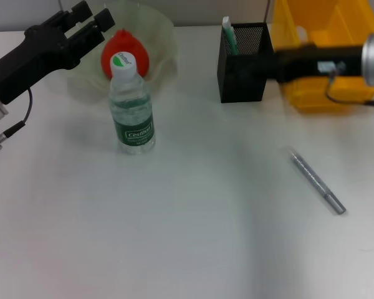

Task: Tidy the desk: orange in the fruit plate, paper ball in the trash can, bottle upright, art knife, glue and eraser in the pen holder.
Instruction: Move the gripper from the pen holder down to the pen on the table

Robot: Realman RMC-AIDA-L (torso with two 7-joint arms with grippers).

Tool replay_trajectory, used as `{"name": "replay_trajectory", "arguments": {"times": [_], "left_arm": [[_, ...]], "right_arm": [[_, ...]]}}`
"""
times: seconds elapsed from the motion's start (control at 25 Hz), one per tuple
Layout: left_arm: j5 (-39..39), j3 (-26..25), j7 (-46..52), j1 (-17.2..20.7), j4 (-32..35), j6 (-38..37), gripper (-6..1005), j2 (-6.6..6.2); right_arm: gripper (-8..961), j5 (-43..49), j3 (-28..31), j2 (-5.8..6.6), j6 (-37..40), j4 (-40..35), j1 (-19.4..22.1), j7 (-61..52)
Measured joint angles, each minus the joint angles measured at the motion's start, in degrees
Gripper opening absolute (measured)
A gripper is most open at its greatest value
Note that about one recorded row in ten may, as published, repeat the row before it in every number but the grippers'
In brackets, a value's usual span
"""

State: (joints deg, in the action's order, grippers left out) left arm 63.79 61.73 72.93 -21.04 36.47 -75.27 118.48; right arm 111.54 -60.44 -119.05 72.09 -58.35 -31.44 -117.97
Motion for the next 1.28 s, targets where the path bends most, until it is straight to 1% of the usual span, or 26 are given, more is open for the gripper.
{"name": "replay_trajectory", "arguments": {"times": [0.08, 0.12, 0.16, 0.24, 0.36, 0.48, 0.64, 0.92, 1.08, 1.28], "left_arm": [[0.0, -0.1, 0.0, 0.0, 0.0, 0.0, 608, 0.0], [0.0, -0.1, 0.0, 0.0, 0.0, 0.0, 608, 0.0], [0.0, -0.2, 0.0, 0.0, 0.0, 0.1, 608, 0.0], [0.0, -0.4, 0.0, 0.0, 0.0, 0.2, 608, 0.0], [0.0, -0.5, 0.0, -0.1, 0.0, 0.2, 609, 0.0], [0.0, -0.5, -0.2, -0.2, 0.0, 0.2, 609, 0.0], [0.0, -0.5, -0.6, -0.2, 0.0, 0.4, 609, 0.0], [0.0, -0.6, -0.6, 0.0, 0.0, 0.4, 609, 0.0], [0.0, -0.7, -0.7, 0.0, 0.0, 0.5, 609, 0.0], [0.0, -0.9, -0.7, 0.0, 0.0, 0.6, 609, 0.0]], "right_arm": [[561, 6.3, -1.9, -0.29, 2.6, -8.0, 2.4, -9.6], [560, 13.8, -3.5, -0.6, 5.2, -14.7, 4.0, -19.4], [559, 13.8, -3.5, -0.6, 5.2, -14.7, 4.0, -19.4], [558, 20.2, -4.8, -0.68, 8.7, -18.9, 4.1, -27.1], [556, 27.6, -6.0, -0.48, 14.7, -20.5, 2.3, -34.8], [553, 34.3, -8.5, -0.29, 16.9, -19.5, 0.3, -39.7], [540, 38.7, -10.3, -0.3, 15.6, -16.6, -1.8, -41.7], [478, 39.7, -10.4, -0.24, 11.0, -9.2, -4.7, -41.5], [481, 41.7, -11.1, -0.18, 8.8, -4.1, -7.1, -41.4], [479, 42.3, -13.7, -0.2, 6.5, -1.9, -8.3, -41.3]]}}
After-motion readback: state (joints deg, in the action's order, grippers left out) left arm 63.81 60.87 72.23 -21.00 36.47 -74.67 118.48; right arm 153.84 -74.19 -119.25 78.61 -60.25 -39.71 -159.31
